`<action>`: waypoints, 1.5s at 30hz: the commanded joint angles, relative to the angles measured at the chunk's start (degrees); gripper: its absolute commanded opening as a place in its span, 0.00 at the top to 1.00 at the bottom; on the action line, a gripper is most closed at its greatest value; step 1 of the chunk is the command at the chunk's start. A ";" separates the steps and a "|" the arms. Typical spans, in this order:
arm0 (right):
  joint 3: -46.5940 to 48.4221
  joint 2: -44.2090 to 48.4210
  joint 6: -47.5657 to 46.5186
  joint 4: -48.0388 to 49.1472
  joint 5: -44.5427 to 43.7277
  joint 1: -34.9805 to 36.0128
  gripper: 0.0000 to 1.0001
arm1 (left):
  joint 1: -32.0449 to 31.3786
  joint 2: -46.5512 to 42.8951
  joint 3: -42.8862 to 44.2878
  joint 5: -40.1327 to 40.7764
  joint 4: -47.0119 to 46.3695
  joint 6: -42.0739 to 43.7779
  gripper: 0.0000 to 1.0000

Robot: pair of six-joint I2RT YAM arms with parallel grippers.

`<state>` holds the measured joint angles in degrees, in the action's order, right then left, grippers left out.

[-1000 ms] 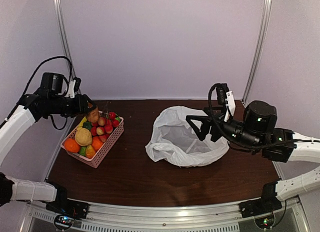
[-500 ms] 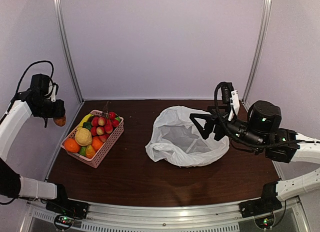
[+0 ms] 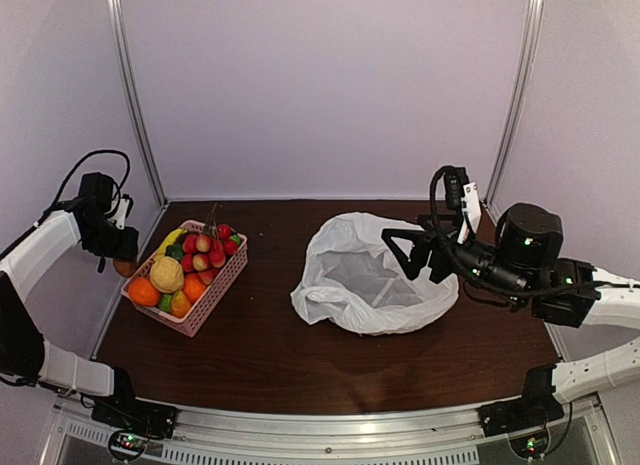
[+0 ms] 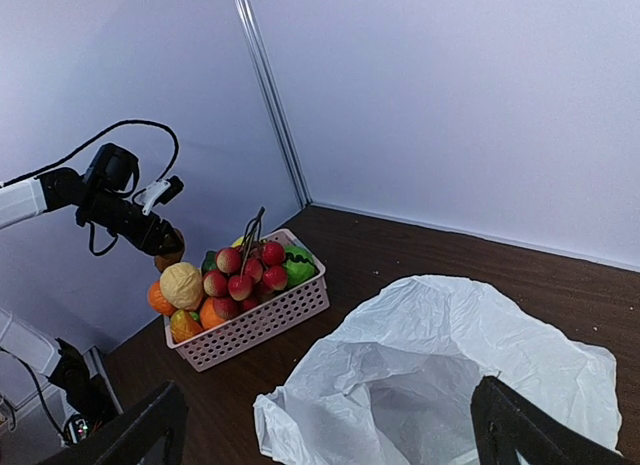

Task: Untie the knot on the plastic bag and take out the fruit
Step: Place the fake fruit in the bin.

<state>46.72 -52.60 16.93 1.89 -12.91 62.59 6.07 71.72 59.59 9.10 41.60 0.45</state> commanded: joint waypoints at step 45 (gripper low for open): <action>-0.47 0.13 0.91 -2.75 -2.47 -0.98 0.00 | 0.39 9.80 1.22 -3.94 0.63 1.21 0.34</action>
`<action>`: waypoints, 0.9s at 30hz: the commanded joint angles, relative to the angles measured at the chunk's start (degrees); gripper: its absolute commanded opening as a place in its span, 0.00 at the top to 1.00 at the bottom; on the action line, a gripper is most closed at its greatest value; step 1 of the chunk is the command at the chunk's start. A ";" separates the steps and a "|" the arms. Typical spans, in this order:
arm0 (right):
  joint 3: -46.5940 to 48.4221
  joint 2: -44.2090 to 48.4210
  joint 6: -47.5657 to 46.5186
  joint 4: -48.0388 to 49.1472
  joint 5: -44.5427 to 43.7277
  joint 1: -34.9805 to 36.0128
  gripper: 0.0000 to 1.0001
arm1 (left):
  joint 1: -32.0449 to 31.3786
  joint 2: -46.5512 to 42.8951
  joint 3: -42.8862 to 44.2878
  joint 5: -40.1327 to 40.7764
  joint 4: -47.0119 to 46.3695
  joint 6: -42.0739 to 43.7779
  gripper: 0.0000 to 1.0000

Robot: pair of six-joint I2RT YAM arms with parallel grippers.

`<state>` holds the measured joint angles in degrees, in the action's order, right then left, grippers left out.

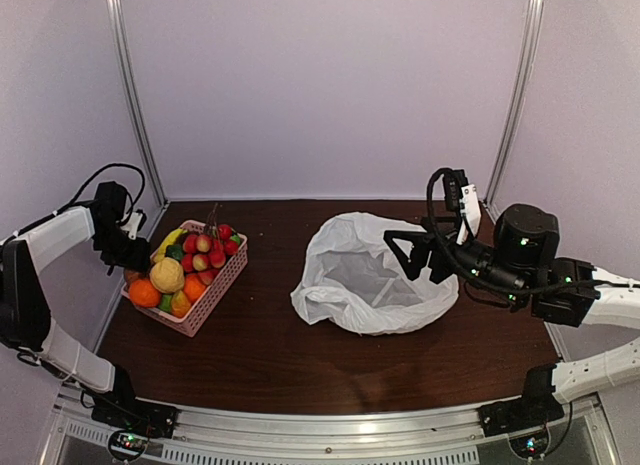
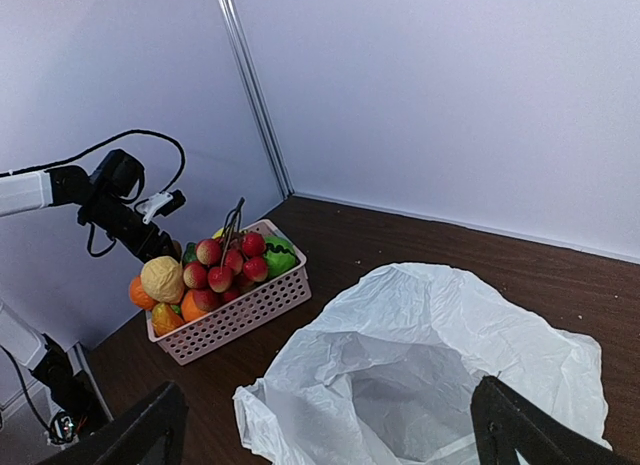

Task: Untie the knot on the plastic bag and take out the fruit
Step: Place the fake fruit in the bin.

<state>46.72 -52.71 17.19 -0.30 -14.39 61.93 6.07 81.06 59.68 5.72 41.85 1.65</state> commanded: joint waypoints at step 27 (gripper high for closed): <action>-0.23 -0.55 0.91 -0.23 -0.04 -0.41 0.00 | 0.41 -3.37 2.43 -3.07 1.10 -0.95 0.19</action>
<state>46.72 -53.15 17.41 -0.30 -14.37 61.84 6.07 79.18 60.45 4.14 42.19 1.43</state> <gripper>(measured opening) 0.997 0.812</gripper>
